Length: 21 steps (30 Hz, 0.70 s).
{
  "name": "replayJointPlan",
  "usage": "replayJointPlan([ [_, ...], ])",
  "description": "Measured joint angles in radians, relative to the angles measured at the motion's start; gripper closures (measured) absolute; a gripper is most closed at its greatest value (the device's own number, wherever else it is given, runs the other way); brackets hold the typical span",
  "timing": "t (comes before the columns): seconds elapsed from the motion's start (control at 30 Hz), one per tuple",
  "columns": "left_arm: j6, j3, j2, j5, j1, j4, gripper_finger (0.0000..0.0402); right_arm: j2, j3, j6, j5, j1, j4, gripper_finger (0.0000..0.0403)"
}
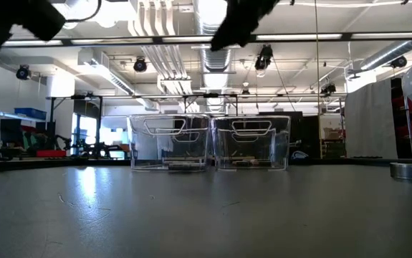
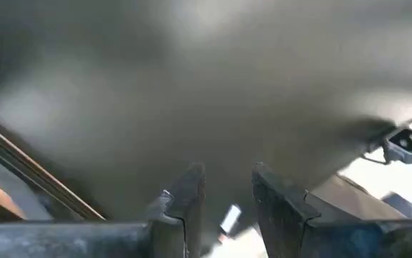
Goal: Sort batteries
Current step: Put the white battery into the left transparent bin
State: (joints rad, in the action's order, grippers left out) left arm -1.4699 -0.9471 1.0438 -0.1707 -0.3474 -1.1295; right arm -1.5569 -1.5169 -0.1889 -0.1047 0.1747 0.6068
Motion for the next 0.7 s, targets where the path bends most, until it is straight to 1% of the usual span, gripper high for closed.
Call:
replayJointPlan([
  [0.1, -0.137, 0.065, 0.022, -0.058, -0.065, 0.137, 0.0306, 0.001, 0.000, -0.001, 0.000, -0.070, -0.034, 0.0276],
  [0.23, -0.298, 0.121, 0.071, -0.083, -0.167, 0.341, 0.0306, -0.009, 0.000, 0.016, 0.005, -0.146, -0.043, 0.0280],
  [0.3, -0.346, 0.130, 0.109, -0.083, -0.217, 0.400, 0.0306, -0.015, 0.000, 0.042, 0.025, -0.177, -0.043, 0.0278],
  [0.47, -0.383, 0.121, 0.225, -0.084, -0.324, 0.430, 0.0306, -0.016, 0.000, 0.126, 0.071, -0.248, -0.041, 0.0271],
  [0.6, -0.378, 0.100, 0.315, -0.085, -0.372, 0.432, 0.0306, -0.010, 0.000, 0.225, 0.082, -0.305, -0.041, 0.0273],
  [0.63, -0.386, 0.096, 0.335, -0.097, -0.378, 0.432, 0.0306, -0.008, 0.000, 0.259, 0.082, -0.318, -0.047, 0.0274],
  [0.7, -0.421, 0.091, 0.367, -0.150, -0.389, 0.434, 0.0306, -0.005, 0.000, 0.340, 0.081, -0.348, -0.061, 0.0277],
])
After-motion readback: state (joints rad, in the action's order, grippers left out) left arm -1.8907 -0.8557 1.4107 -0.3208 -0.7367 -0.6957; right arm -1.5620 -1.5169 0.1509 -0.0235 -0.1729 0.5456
